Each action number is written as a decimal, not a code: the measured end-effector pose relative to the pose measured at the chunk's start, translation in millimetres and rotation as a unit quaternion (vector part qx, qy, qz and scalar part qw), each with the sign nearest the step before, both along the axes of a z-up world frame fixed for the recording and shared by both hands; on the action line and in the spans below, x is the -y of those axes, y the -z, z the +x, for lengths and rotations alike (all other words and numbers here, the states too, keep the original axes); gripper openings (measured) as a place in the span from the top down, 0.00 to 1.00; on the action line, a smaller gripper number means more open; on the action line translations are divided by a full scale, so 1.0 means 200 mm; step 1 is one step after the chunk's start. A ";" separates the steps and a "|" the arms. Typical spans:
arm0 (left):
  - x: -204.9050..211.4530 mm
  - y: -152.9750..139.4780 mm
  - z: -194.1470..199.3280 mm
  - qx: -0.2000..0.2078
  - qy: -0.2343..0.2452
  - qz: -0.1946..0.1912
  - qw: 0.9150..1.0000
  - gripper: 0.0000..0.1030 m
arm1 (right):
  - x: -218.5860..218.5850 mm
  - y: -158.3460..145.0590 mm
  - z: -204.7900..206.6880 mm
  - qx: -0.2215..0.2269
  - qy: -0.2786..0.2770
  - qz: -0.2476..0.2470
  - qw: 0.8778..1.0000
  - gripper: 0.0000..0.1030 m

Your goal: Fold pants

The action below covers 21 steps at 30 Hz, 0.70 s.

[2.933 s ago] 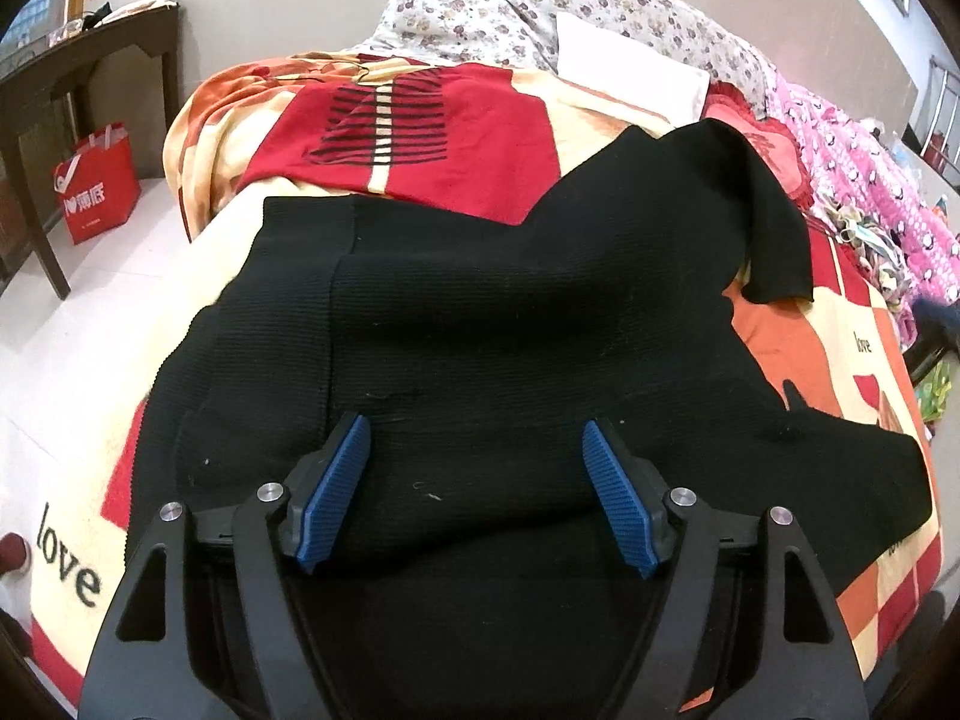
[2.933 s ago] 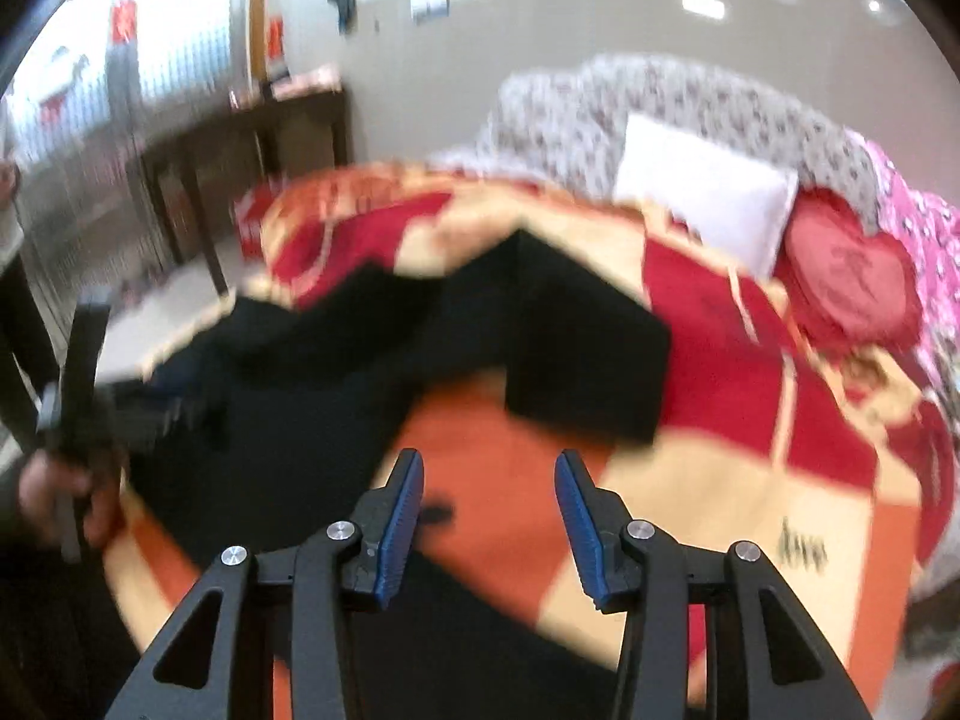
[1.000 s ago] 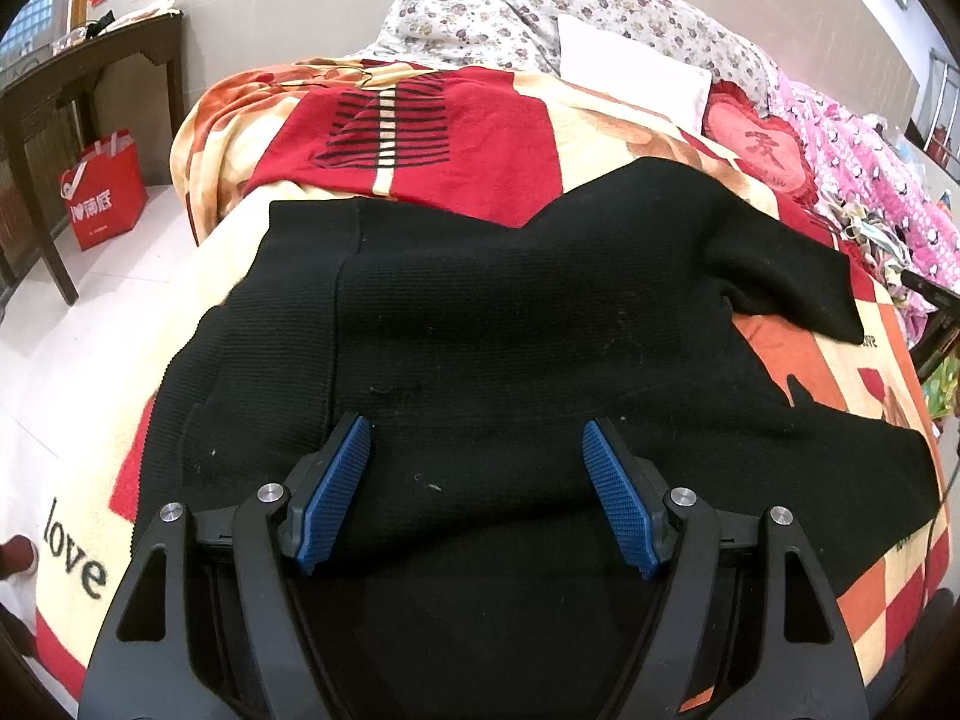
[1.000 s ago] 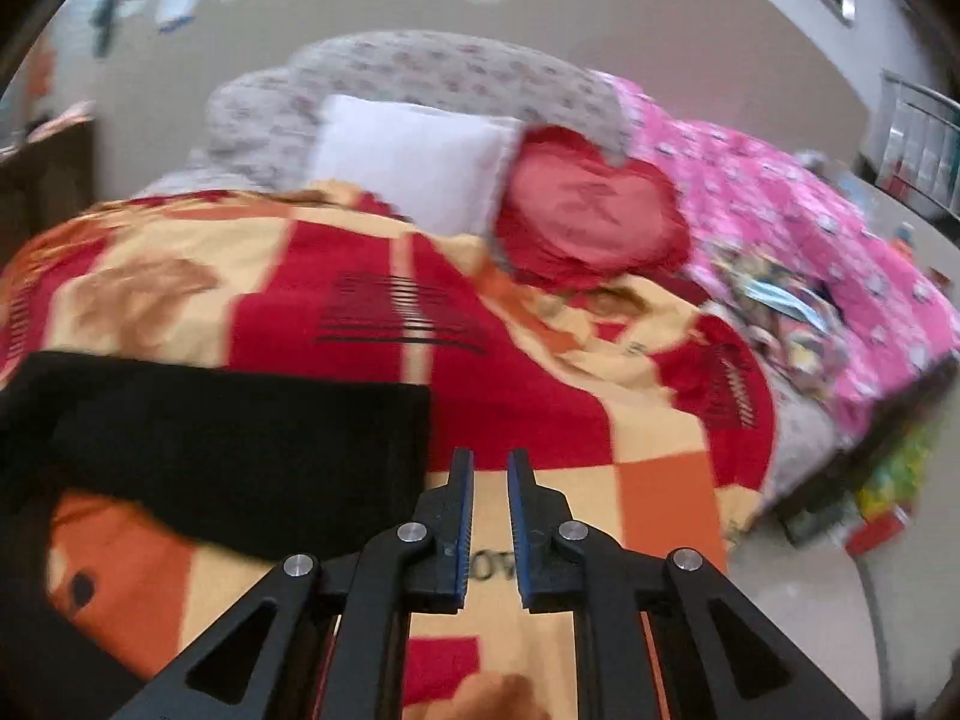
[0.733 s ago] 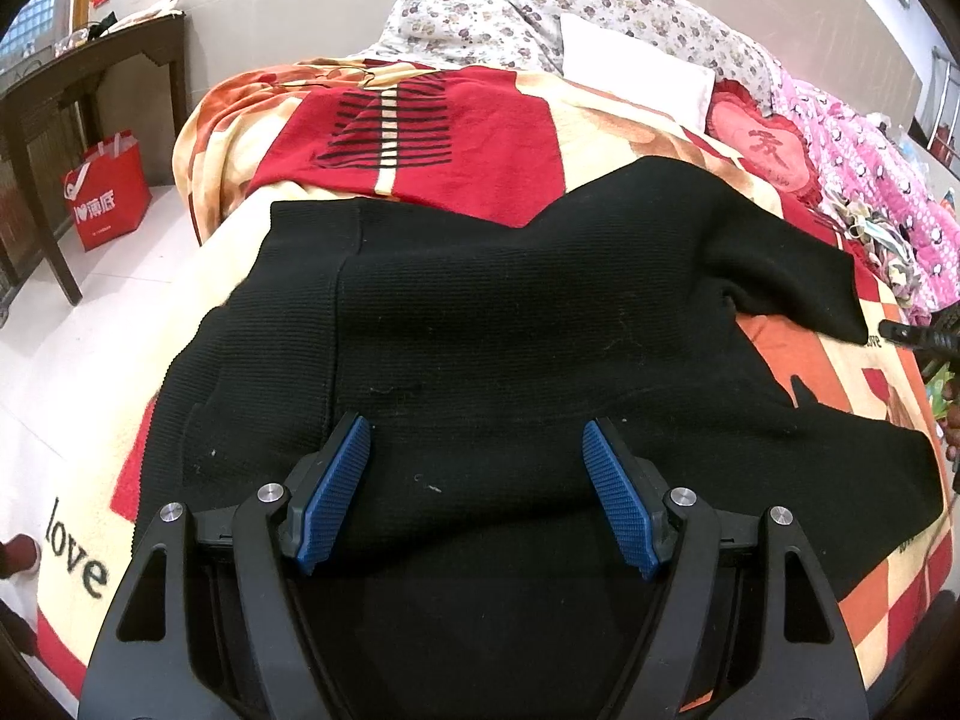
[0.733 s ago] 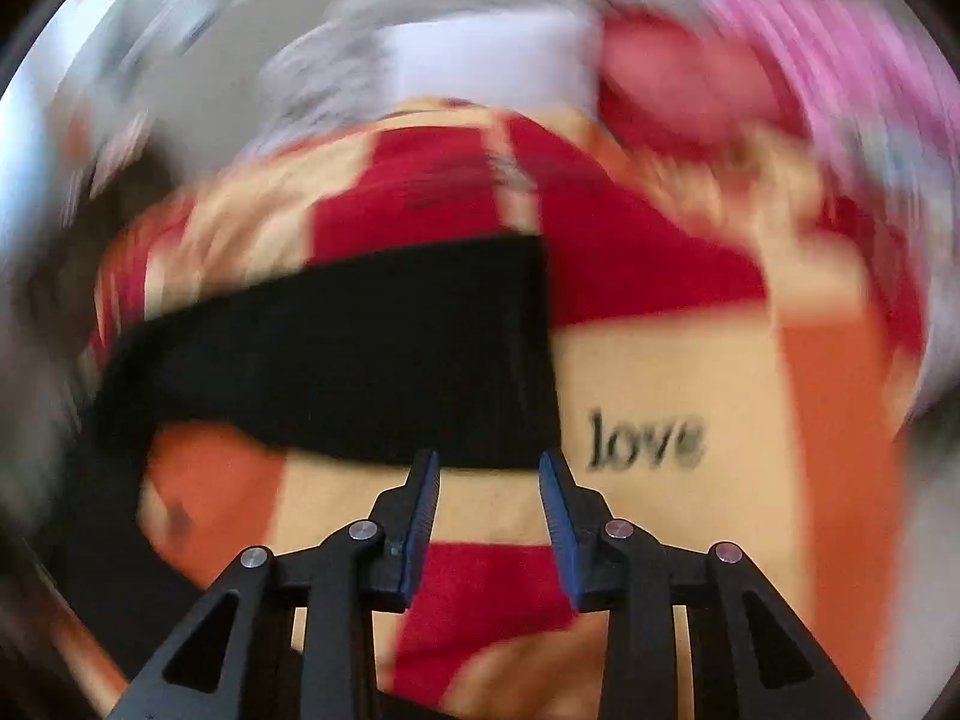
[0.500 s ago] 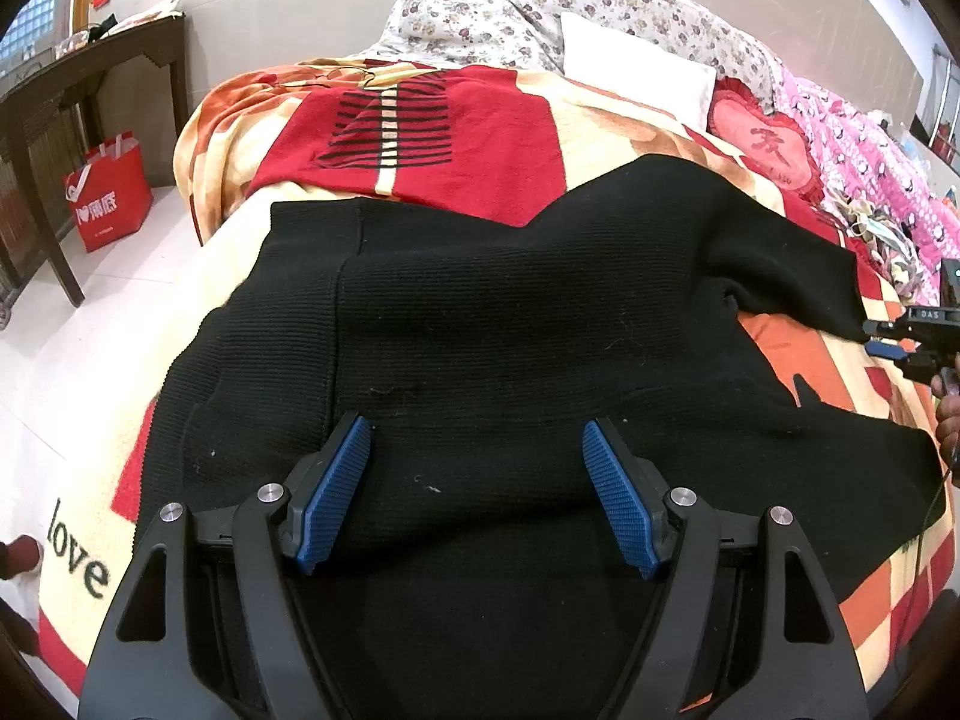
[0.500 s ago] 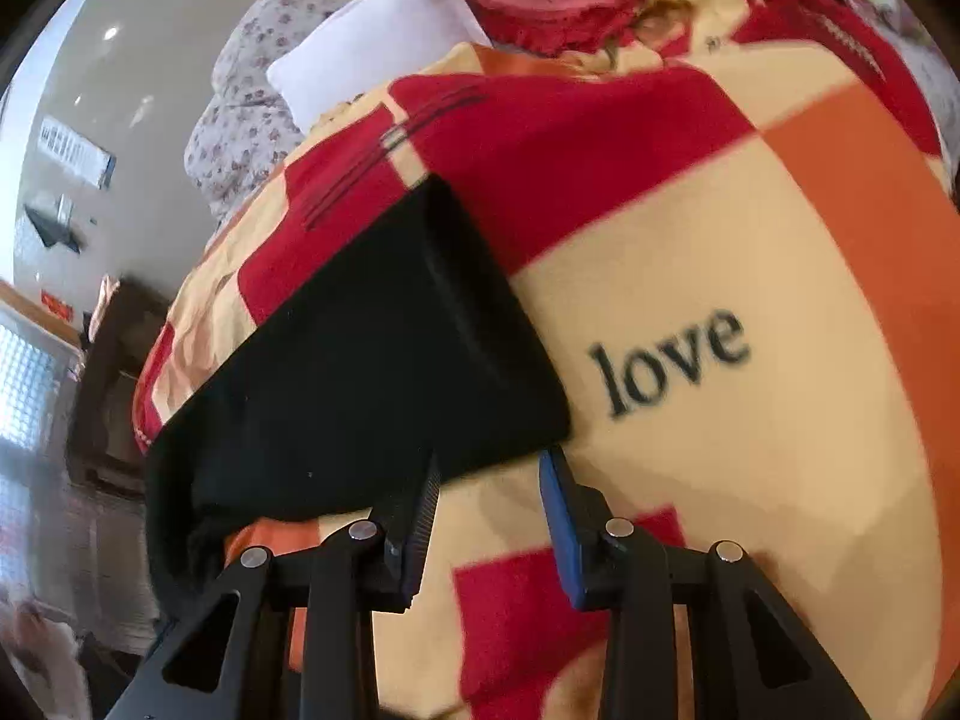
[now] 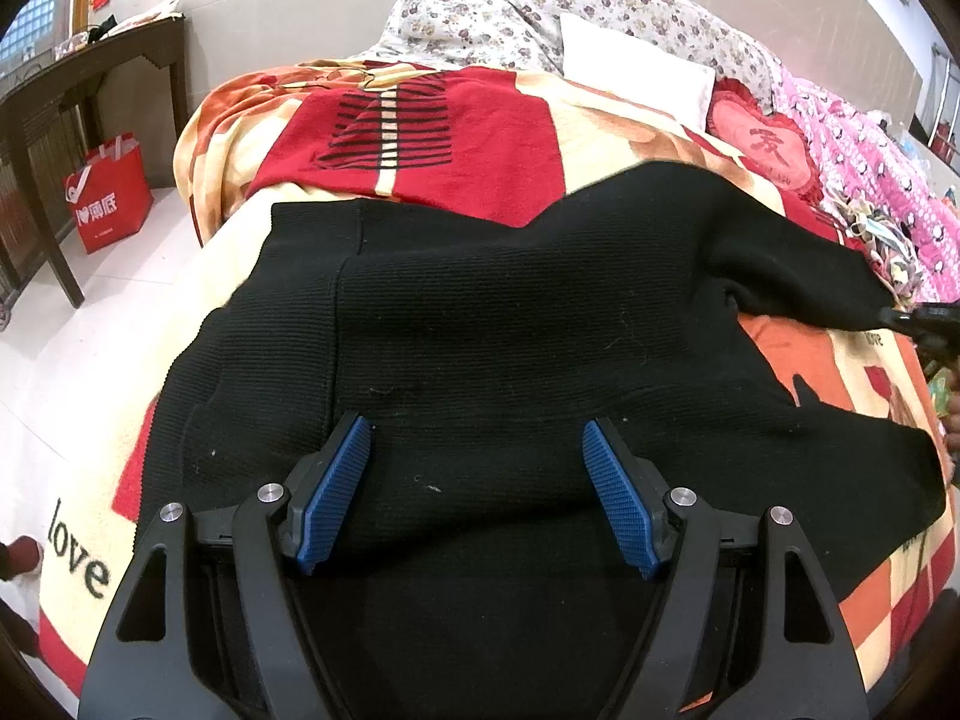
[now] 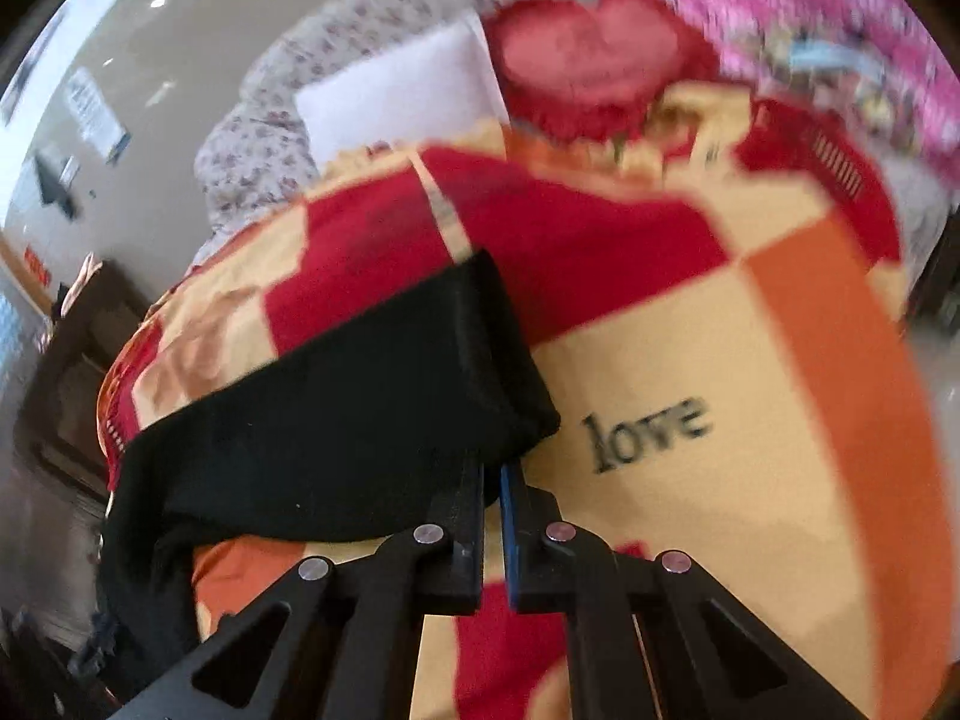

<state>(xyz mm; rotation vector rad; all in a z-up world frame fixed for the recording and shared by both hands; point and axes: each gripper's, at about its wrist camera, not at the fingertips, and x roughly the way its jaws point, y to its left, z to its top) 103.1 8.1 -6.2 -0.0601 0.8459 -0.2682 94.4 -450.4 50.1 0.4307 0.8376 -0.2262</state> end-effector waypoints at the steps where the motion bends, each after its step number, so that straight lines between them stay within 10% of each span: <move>1: -0.01 -0.01 -0.01 0.006 -0.003 -0.003 1.000 0.28 | -0.01 -0.07 -0.06 0.012 -0.001 -0.010 1.000 0.96; 7: -0.13 -0.17 -0.09 0.060 -0.004 -0.057 0.997 0.28 | 0.02 -0.16 -0.25 -0.005 0.010 -0.027 1.000 0.96; 13: -0.33 -0.37 -0.02 0.086 -0.021 -0.019 0.996 0.28 | 0.04 0.03 -0.27 -0.056 0.046 -0.069 0.995 0.96; 16: -0.44 -0.41 0.10 0.073 -0.026 0.016 0.997 0.28 | -0.04 -0.11 -0.32 -0.026 0.084 -0.156 0.984 0.96; 21: -0.59 -0.35 0.47 -0.007 -0.037 0.031 0.999 0.28 | -0.25 -0.30 -0.27 0.049 0.011 -0.162 0.986 0.89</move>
